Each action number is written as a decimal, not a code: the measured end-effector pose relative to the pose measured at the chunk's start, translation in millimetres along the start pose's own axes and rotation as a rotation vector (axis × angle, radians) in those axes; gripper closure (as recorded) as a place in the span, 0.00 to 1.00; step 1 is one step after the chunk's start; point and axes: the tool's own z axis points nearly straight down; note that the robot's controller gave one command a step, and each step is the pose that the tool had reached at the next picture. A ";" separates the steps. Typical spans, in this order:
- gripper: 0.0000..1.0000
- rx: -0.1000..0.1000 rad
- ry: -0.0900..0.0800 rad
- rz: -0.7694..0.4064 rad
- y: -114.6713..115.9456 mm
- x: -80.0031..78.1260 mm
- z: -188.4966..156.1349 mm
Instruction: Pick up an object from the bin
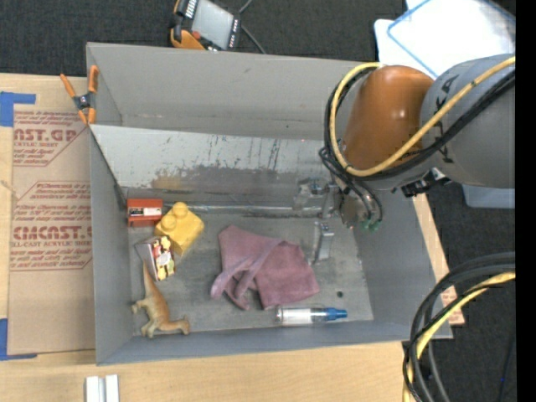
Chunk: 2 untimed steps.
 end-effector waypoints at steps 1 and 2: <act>0.00 0.001 -0.008 0.000 -0.2 -1.6 -4.9; 0.00 0.001 -0.008 -0.636 37.5 48.0 66.6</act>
Offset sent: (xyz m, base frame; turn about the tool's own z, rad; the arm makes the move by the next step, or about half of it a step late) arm -0.0689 0.0516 -0.0949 -0.8877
